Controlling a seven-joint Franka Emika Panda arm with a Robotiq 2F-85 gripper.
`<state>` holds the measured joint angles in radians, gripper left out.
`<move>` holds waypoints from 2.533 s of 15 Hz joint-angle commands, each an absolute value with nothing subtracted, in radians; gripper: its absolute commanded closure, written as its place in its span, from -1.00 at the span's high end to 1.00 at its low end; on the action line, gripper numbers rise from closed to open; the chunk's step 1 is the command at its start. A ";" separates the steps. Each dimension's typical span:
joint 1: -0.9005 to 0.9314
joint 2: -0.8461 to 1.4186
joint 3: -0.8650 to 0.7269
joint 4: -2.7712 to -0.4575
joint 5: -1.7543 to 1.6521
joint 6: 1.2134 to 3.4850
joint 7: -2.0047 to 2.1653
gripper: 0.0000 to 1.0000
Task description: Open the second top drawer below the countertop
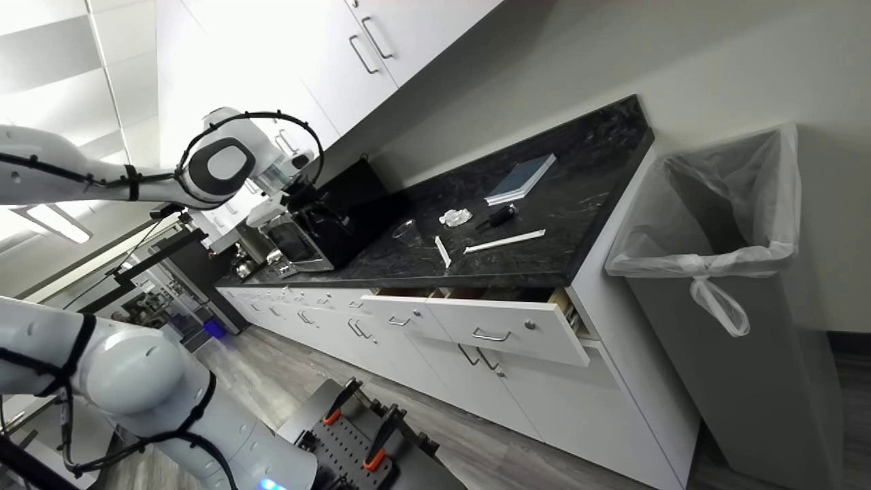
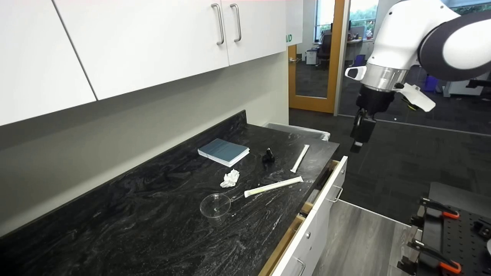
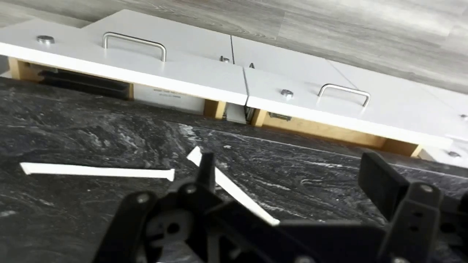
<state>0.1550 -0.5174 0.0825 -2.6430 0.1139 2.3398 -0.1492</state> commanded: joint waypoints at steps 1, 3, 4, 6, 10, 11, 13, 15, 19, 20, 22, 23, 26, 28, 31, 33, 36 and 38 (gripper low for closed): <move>0.224 -0.519 0.227 -2.633 0.049 2.321 -0.039 1.00; 0.271 -0.509 0.309 -2.629 0.021 2.315 0.019 1.00; 0.296 -0.501 0.346 -2.624 0.012 2.310 0.048 1.00; 0.338 -0.476 0.408 -2.615 0.002 2.301 0.093 1.00; 0.378 -0.481 0.426 -2.638 0.004 2.326 0.112 1.00; 0.382 -0.476 0.429 -2.638 0.002 2.326 0.113 1.00; 0.381 -0.470 0.427 -2.636 0.000 2.326 0.113 1.00; 0.372 -0.451 0.448 -2.620 -0.025 2.321 0.129 1.00; 0.346 -0.322 0.620 -2.522 -0.234 2.279 0.265 1.00; 0.335 -0.272 0.677 -2.484 -0.296 2.250 0.321 1.00; 0.303 -0.173 0.784 -2.419 -0.431 2.189 0.433 1.00; 0.290 -0.116 0.826 -2.389 -0.492 2.156 0.485 1.00; 0.290 0.056 0.902 -2.322 -0.691 2.003 0.648 1.00; 0.352 0.169 0.869 -2.301 -0.811 1.925 0.727 1.00; 0.460 0.339 0.760 -2.263 -0.982 1.890 0.828 1.00; 0.537 0.452 0.666 -2.222 -1.096 1.901 0.895 1.00; 0.620 0.566 0.553 -2.147 -1.179 1.943 0.953 1.00; 0.632 0.519 0.531 -2.195 -1.150 1.966 0.929 1.00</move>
